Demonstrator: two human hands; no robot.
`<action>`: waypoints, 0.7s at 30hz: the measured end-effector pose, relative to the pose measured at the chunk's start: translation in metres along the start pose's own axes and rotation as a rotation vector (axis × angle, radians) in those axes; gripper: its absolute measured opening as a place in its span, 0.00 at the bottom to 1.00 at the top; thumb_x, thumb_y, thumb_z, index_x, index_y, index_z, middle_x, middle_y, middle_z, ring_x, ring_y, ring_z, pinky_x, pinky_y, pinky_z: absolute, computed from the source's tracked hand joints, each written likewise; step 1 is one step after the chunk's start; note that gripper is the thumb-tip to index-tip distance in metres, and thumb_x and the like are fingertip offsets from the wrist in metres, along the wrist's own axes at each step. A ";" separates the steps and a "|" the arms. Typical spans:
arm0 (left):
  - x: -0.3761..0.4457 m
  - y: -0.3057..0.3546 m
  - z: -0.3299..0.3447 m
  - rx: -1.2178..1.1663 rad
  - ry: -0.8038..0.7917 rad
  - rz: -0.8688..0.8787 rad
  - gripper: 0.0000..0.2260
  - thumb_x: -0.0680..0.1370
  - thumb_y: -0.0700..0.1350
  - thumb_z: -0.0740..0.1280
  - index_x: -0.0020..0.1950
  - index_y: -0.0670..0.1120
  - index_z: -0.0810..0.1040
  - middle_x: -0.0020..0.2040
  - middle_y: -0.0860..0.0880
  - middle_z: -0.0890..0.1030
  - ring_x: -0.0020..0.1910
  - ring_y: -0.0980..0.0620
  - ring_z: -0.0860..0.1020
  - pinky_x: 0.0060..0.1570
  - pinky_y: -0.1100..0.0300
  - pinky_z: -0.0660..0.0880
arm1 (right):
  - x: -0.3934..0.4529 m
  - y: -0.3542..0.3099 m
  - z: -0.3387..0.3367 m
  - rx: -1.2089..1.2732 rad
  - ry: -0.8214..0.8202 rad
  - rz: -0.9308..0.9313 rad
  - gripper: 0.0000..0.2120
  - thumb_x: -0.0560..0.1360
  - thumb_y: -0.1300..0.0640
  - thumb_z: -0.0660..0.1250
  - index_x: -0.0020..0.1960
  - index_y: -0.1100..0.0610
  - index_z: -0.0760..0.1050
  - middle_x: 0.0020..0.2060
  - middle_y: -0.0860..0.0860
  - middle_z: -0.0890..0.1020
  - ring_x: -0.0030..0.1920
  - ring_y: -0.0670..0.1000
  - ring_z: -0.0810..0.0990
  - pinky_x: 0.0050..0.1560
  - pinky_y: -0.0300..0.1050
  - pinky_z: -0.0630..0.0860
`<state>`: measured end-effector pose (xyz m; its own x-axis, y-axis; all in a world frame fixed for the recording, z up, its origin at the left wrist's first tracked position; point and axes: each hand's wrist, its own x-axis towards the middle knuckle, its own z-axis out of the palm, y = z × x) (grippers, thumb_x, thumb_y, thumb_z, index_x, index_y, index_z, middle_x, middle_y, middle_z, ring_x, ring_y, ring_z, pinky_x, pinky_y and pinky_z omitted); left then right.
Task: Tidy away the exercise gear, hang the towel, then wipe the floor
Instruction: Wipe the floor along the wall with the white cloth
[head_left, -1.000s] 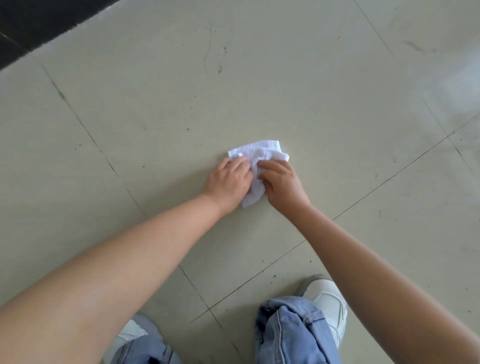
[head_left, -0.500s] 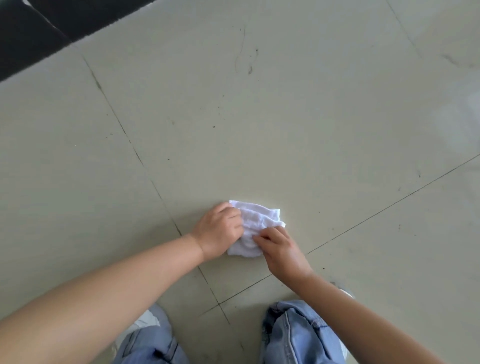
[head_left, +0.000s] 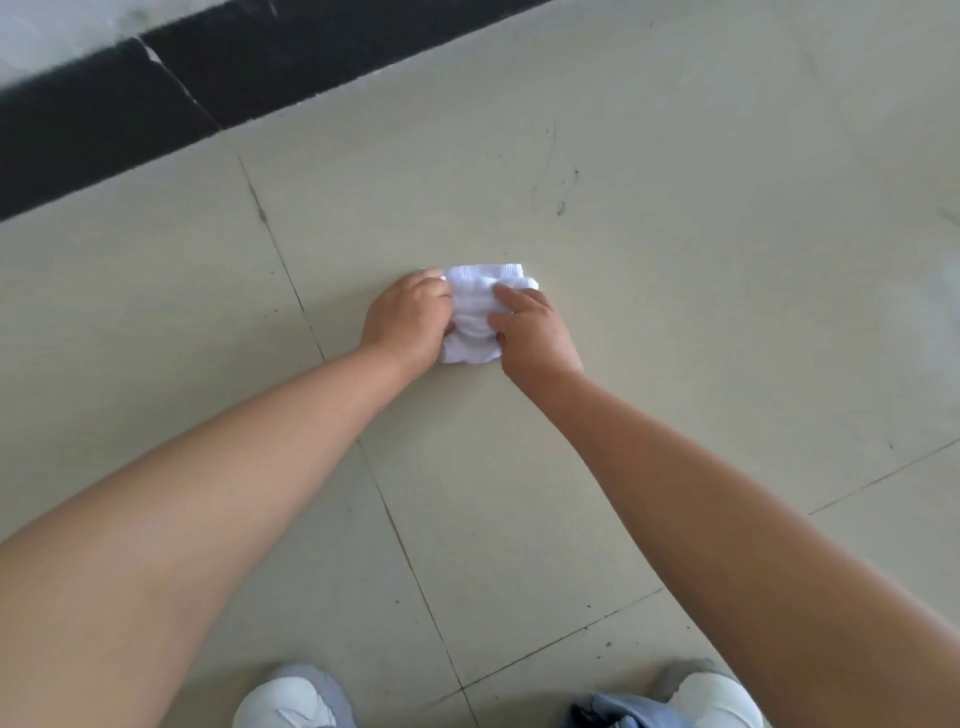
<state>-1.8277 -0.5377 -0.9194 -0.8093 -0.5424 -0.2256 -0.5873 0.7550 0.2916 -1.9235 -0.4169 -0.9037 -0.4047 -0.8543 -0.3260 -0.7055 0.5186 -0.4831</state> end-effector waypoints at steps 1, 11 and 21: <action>-0.001 -0.002 0.002 0.002 -0.011 0.053 0.14 0.77 0.38 0.56 0.52 0.35 0.80 0.60 0.40 0.78 0.64 0.45 0.73 0.59 0.56 0.69 | -0.006 0.001 -0.001 -0.070 0.006 -0.029 0.18 0.76 0.68 0.56 0.64 0.62 0.73 0.69 0.54 0.69 0.68 0.52 0.67 0.65 0.42 0.65; -0.046 0.057 0.020 0.016 0.024 0.647 0.06 0.46 0.37 0.69 0.16 0.44 0.73 0.19 0.51 0.74 0.20 0.53 0.77 0.23 0.69 0.70 | -0.079 0.029 -0.019 -0.384 -0.314 -0.031 0.20 0.36 0.72 0.75 0.21 0.57 0.71 0.23 0.49 0.75 0.23 0.49 0.75 0.14 0.30 0.63; 0.008 0.046 0.005 0.078 0.113 0.476 0.17 0.60 0.39 0.52 0.16 0.42 0.76 0.18 0.50 0.74 0.20 0.51 0.77 0.33 0.65 0.74 | -0.031 0.016 -0.004 -0.162 0.179 0.348 0.14 0.75 0.70 0.56 0.59 0.66 0.72 0.60 0.56 0.74 0.58 0.54 0.69 0.53 0.43 0.69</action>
<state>-1.8616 -0.5052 -0.9124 -0.9863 -0.1641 0.0191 -0.1532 0.9516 0.2664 -1.9247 -0.3821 -0.8977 -0.7199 -0.6288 -0.2939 -0.5850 0.7775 -0.2306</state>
